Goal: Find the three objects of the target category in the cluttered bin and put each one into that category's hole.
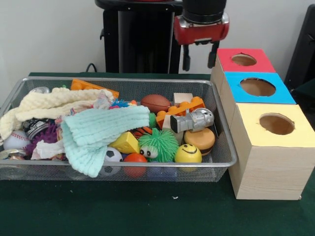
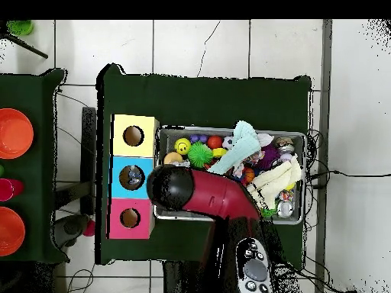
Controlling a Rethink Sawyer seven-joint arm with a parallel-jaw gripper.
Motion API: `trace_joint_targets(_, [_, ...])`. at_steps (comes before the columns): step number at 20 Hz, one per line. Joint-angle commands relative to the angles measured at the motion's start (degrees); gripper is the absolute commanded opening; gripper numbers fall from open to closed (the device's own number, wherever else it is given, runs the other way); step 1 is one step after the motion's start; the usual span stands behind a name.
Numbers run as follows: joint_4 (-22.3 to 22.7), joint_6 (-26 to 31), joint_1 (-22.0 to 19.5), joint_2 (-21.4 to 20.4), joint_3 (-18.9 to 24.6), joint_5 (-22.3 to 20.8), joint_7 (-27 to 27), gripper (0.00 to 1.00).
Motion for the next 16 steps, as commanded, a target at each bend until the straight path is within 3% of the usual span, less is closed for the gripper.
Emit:
trace_joint_targets(1, [-4.49, 6.64, -4.59, -0.71, 3.16, -5.29, -2.45, 1.0])
trace_joint_targets(16, [-7.66, 9.83, -12.99, -3.54, 5.83, -12.75, -7.65, 1.0])
